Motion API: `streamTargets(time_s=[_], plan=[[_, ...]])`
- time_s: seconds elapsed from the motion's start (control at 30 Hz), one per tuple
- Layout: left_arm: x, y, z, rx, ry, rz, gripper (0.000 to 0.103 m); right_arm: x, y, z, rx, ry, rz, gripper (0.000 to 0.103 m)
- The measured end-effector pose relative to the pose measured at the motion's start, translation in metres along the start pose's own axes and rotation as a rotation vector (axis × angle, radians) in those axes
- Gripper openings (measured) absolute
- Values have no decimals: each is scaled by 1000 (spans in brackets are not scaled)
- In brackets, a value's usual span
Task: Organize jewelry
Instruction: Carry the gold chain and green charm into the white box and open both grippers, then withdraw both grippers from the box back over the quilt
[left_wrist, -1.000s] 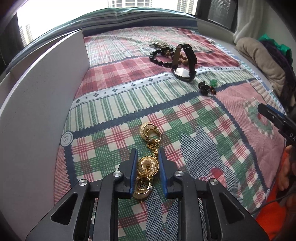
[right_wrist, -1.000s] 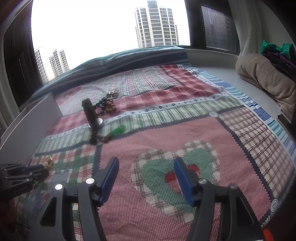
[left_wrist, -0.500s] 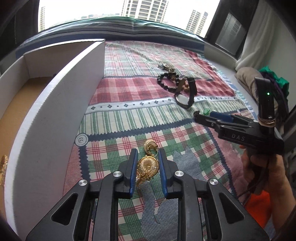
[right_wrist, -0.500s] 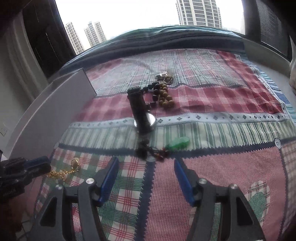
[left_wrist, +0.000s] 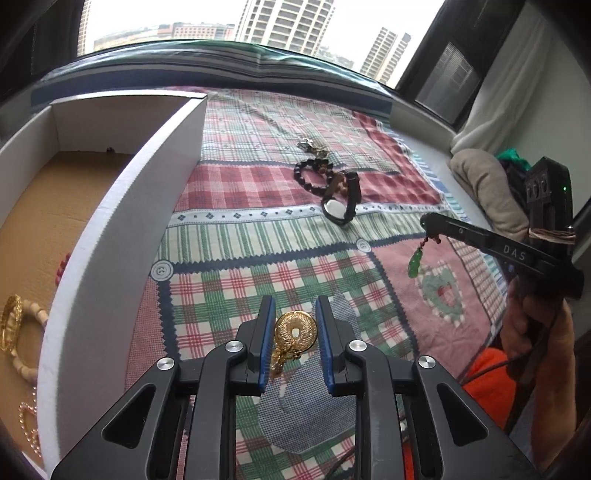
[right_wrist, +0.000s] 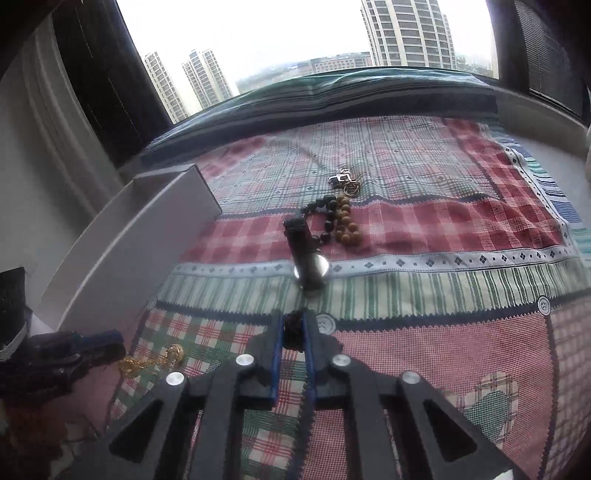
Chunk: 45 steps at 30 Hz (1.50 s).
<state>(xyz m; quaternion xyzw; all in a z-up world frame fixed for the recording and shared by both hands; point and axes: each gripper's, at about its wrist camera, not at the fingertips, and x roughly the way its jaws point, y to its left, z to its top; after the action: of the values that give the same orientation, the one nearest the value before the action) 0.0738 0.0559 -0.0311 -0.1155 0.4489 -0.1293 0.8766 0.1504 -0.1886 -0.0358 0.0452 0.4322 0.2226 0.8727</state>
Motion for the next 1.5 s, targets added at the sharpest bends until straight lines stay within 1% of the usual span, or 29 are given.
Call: streamTargets(time_s=[0.07,0.13,0.27,0.4,0.5,0.6,0.73,0.83,0.97,1.07,1.17,1.27,1.33,1.37,1.4,1.43,1.47,1.5], plan=[[-17,-5,3,7,-22,-2,21,-23,6,5,1,-20,29,11],[-35,-6,6,9,-44,13,21,-40,13,9,3,-35,50,11],[-68,-4,6,-3,-64,17,21,-63,38,7,-48,-61,44,11],[-96,-1,7,-23,-69,-2,21,-70,63,1,-89,-63,79,11],[-126,5,8,-39,-100,-8,21,-70,81,0,-116,-59,112,11],[-155,19,11,-62,-151,23,21,-70,104,5,-155,-55,154,11],[-188,49,15,-118,-211,74,21,-64,144,19,-216,-44,222,11],[-204,74,16,-155,-256,145,21,-55,182,31,-273,-34,267,11],[-211,115,13,-229,-288,235,21,-37,235,48,-356,-12,320,11],[-208,151,6,-314,-286,295,21,-16,273,55,-419,23,364,11],[-199,180,-6,-388,-255,333,21,7,302,52,-445,89,422,11],[-188,197,-20,-425,-213,365,21,30,324,39,-457,177,475,11],[-176,202,-27,-445,-178,372,22,48,334,26,-462,240,487,11],[-173,206,-32,-458,-152,369,22,57,338,18,-462,270,483,13],[-167,210,-36,-473,-125,368,28,67,340,11,-462,301,474,14],[-162,212,-39,-485,-104,363,41,74,341,5,-467,333,463,14],[-158,213,-42,-491,-92,363,48,80,342,0,-471,353,445,21],[-155,212,-43,-491,-89,371,57,82,342,-3,-466,353,426,37]])
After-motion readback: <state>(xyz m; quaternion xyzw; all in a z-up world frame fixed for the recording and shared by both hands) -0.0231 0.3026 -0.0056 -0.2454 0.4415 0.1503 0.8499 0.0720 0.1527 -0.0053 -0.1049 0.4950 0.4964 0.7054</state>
